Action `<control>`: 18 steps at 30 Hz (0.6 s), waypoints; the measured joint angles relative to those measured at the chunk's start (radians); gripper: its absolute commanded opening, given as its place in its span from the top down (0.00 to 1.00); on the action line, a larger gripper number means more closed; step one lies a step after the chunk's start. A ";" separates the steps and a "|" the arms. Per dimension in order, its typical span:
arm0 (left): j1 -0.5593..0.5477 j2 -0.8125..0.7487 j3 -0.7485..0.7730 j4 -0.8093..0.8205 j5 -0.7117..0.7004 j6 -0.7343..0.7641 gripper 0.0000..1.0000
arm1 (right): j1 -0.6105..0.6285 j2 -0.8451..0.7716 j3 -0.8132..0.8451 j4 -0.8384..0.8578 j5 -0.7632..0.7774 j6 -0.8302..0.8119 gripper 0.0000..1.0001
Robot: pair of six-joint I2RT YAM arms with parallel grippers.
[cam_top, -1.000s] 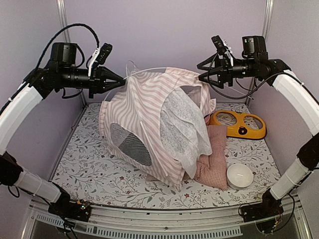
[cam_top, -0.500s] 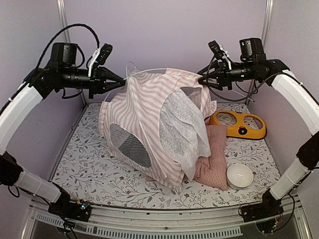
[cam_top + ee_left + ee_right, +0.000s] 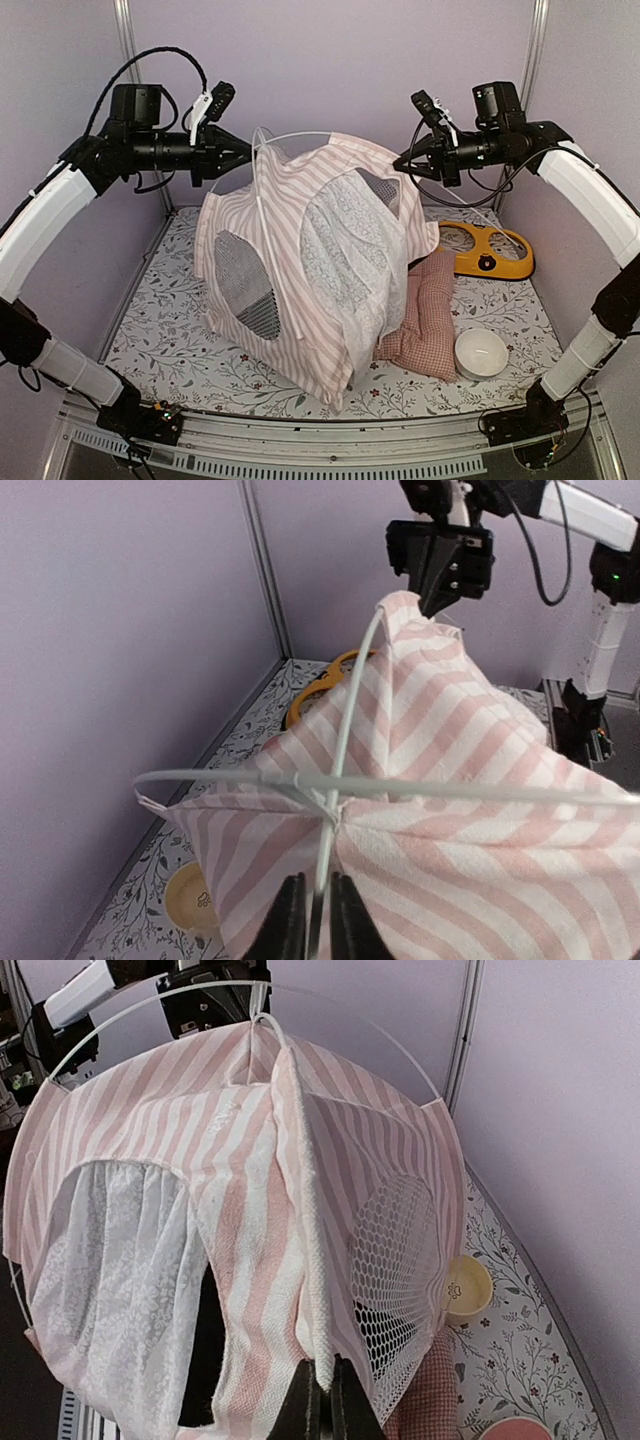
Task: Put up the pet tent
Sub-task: Pass from the left arm to the right
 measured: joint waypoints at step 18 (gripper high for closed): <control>-0.008 -0.165 -0.120 0.396 -0.614 -0.230 0.24 | 0.200 -0.110 -0.394 0.678 0.420 0.554 1.00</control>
